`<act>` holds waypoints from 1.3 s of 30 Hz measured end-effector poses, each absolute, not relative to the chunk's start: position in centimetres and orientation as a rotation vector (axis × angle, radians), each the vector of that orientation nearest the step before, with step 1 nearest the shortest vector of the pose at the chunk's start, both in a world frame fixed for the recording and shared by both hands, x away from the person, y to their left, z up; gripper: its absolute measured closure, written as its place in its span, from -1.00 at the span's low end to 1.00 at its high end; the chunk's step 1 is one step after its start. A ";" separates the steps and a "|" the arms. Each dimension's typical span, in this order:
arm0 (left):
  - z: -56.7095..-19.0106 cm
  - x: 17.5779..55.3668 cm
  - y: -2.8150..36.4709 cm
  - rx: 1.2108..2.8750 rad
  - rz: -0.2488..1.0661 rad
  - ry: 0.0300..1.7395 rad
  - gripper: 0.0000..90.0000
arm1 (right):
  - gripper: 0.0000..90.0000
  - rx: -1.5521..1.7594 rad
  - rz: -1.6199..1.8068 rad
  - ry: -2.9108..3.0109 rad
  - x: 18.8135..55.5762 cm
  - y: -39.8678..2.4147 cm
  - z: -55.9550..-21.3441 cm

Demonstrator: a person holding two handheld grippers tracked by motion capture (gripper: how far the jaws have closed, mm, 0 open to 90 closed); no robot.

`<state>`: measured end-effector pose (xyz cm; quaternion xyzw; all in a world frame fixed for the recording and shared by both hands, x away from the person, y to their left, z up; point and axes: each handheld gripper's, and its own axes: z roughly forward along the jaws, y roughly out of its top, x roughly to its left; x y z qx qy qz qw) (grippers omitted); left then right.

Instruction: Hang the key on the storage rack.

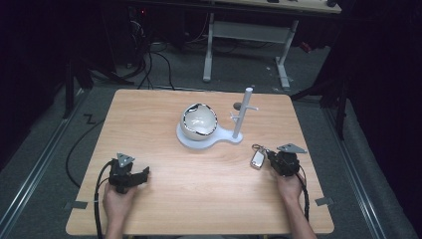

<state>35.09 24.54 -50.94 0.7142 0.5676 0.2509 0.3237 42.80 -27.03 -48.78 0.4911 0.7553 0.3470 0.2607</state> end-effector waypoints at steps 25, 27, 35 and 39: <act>-50.9 35.1 24.5 1.873 0.658 1.489 -0.49 | 0.94 1.137 1.113 1.947 41.3 -27.3 -43.0; -50.9 35.1 24.5 1.874 0.658 1.489 -0.49 | 0.94 1.132 1.112 1.951 41.3 -27.2 -43.0; -50.9 35.1 24.5 1.873 0.658 1.489 -0.49 | 0.94 1.138 1.161 1.934 41.3 -27.8 -42.3; -50.9 35.1 24.5 1.874 0.659 1.489 -0.49 | 0.95 1.115 1.168 1.929 41.2 -28.0 -41.5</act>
